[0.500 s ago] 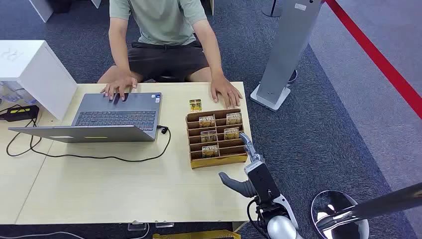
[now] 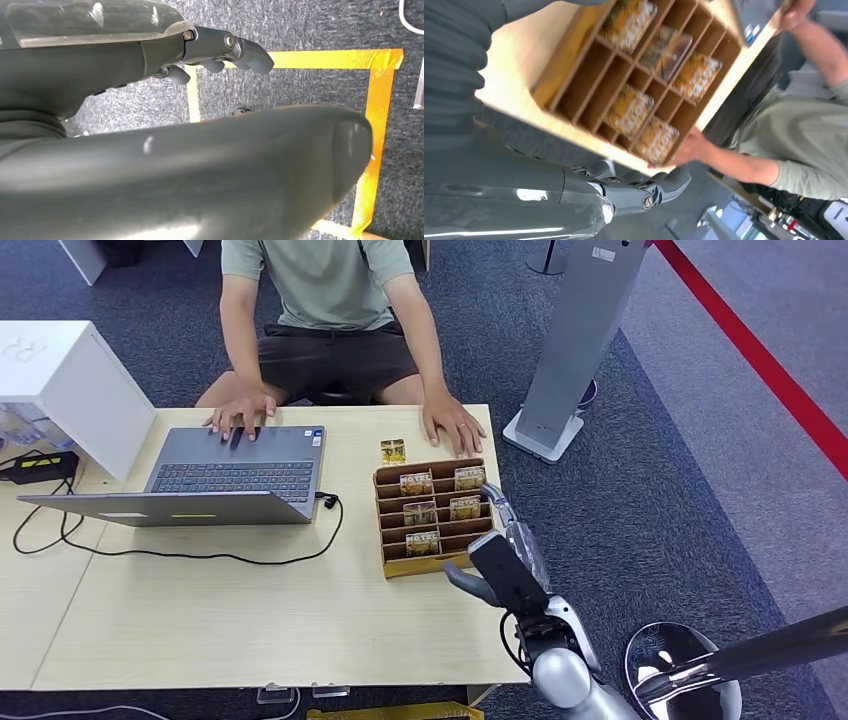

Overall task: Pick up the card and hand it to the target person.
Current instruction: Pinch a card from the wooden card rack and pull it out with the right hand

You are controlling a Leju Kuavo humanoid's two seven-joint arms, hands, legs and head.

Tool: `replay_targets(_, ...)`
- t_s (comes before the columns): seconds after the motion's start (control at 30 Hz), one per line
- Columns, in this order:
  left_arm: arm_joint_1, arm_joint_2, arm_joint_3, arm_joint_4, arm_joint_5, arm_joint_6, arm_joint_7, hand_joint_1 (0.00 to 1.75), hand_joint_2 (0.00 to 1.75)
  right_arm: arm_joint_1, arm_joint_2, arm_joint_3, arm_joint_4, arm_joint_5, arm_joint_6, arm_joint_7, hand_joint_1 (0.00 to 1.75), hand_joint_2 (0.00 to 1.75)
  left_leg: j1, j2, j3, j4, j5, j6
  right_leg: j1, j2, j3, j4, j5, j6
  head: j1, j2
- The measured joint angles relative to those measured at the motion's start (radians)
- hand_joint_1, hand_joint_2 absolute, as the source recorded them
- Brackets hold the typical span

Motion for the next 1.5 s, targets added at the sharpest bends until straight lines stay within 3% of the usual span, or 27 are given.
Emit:
replay_targets(0.17, -0.004, 0.001, -0.015, 0.0, -0.001, -0.007, 0.0, 0.0, 0.0, -0.188, -0.01, 0.031, 0.023, 0.279, 0.123, 0.32, 0.0, 1.75, 0.0, 0.0, 0.0, 0.0, 0.0, 0.0, 0.0, 0.0, 0.0, 0.0, 0.001, 0.0, 0.0, 0.0)
replay_targets(0.33, -0.005, 0.001, -0.025, 0.0, -0.001, -0.01, 0.0, 0.0, 0.0, -0.305, -0.007, 0.078, 0.055, 0.427, 0.208, 0.461, 0.03, 1.75, 0.0, 0.0, -0.001, 0.0, 0.0, 0.0, 0.0, 0.0, 0.0, 0.0, 0.001, -0.001, -0.001, 0.0)
replay_targets(0.4, -0.006, 0.001, -0.029, 0.0, -0.001, -0.01, 0.0, 0.0, 0.0, -0.336, -0.001, 0.099, 0.071, 0.461, 0.233, 0.493, 0.16, 1.75, 0.0, 0.0, -0.001, 0.0, 0.0, 0.0, 0.0, 0.0, -0.001, 0.0, 0.001, -0.001, -0.001, 0.0)
replay_targets(0.53, -0.007, 0.002, -0.035, 0.0, 0.0, -0.01, 0.002, 0.0, 0.0, -0.383, 0.014, 0.14, 0.102, 0.494, 0.261, 0.527, 0.54, 1.75, 0.0, 0.0, -0.001, 0.0, 0.0, 0.0, 0.0, 0.0, -0.001, 0.0, 0.001, -0.001, 0.0, 0.0)
replay_targets(0.63, -0.008, 0.002, -0.039, 0.0, 0.001, -0.01, 0.006, 0.0, 0.0, -0.404, 0.029, 0.166, 0.122, 0.516, 0.28, 0.545, 0.7, 1.75, 0.0, 0.0, -0.001, 0.0, 0.0, 0.0, 0.0, 0.0, -0.001, 0.0, 0.001, -0.001, 0.0, 0.0)
replay_targets(0.83, -0.008, 0.002, -0.043, 0.0, 0.006, -0.009, 0.01, 0.0, 0.0, -0.414, 0.062, 0.19, 0.159, 0.574, 0.313, 0.556, 0.55, 1.75, 0.0, 0.0, -0.001, 0.0, 0.0, 0.0, 0.0, 0.0, -0.001, 0.0, 0.001, -0.001, -0.001, 0.0)
replay_targets(1.27, -0.007, 0.002, -0.056, 0.0, 0.008, -0.004, 0.026, 0.0, 0.0, -0.376, 0.068, 0.186, 0.19, 0.609, 0.344, 0.557, 0.78, 1.75, 0.0, 0.0, -0.001, 0.0, 0.0, 0.0, 0.0, 0.0, -0.001, 0.0, 0.001, -0.001, -0.001, 0.0)
replay_targets(1.5, -0.007, 0.002, -0.063, 0.0, 0.007, -0.004, 0.025, 0.0, 0.0, -0.359, 0.068, 0.173, 0.207, 0.608, 0.339, 0.557, 0.79, 1.75, 0.0, 0.0, -0.001, 0.0, 0.0, 0.0, 0.0, 0.0, -0.001, 0.0, 0.001, -0.001, 0.0, 0.0)
